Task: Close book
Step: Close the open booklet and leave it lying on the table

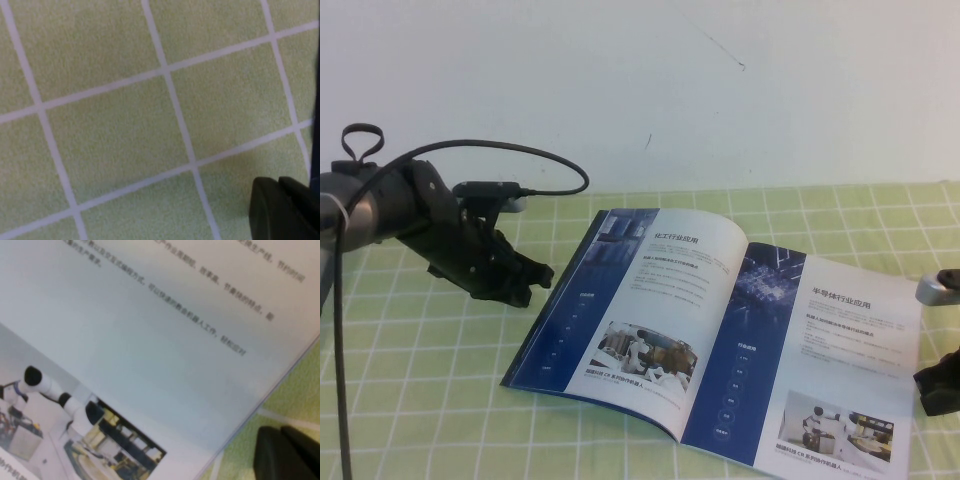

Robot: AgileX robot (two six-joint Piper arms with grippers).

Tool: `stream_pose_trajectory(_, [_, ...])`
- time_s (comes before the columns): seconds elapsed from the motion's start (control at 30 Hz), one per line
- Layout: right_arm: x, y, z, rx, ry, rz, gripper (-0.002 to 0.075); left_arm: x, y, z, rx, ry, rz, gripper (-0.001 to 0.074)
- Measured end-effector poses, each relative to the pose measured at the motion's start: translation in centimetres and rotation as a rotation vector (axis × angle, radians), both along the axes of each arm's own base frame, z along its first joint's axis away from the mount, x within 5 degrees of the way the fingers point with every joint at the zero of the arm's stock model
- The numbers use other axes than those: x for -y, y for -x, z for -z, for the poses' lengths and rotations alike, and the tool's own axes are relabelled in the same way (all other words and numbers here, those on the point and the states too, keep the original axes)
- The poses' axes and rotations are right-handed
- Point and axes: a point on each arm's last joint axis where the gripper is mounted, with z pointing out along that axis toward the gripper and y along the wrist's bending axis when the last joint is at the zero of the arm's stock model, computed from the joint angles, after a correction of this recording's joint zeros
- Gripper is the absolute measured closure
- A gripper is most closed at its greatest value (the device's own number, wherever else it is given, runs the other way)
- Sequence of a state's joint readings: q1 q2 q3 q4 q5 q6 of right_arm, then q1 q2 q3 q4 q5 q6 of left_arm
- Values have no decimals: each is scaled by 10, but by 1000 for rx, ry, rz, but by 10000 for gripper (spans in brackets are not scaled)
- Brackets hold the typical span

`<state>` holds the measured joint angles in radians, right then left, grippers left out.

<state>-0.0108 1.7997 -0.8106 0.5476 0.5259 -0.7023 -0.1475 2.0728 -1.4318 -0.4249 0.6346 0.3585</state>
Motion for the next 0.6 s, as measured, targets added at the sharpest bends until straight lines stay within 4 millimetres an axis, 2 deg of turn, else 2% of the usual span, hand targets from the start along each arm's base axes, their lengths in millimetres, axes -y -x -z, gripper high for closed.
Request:
stream_pose_trajectory(0.13, [0, 0, 0, 1, 0, -4, 727, 13, 3, 2, 4, -41, 57, 738])
stream_pose_trajectory(0.4, [0, 0, 0, 3, -2, -5, 727, 56, 14, 2, 29, -88, 151, 738])
stream_pose_trajectory(0.5, [0, 0, 0, 4, -2, -8, 727, 63, 15, 0, 41, -135, 198, 738])
stream_pose_trajectory(0.6, [0, 0, 0, 5, -2, -11, 727, 59, 12, -3, 40, -208, 193, 738])
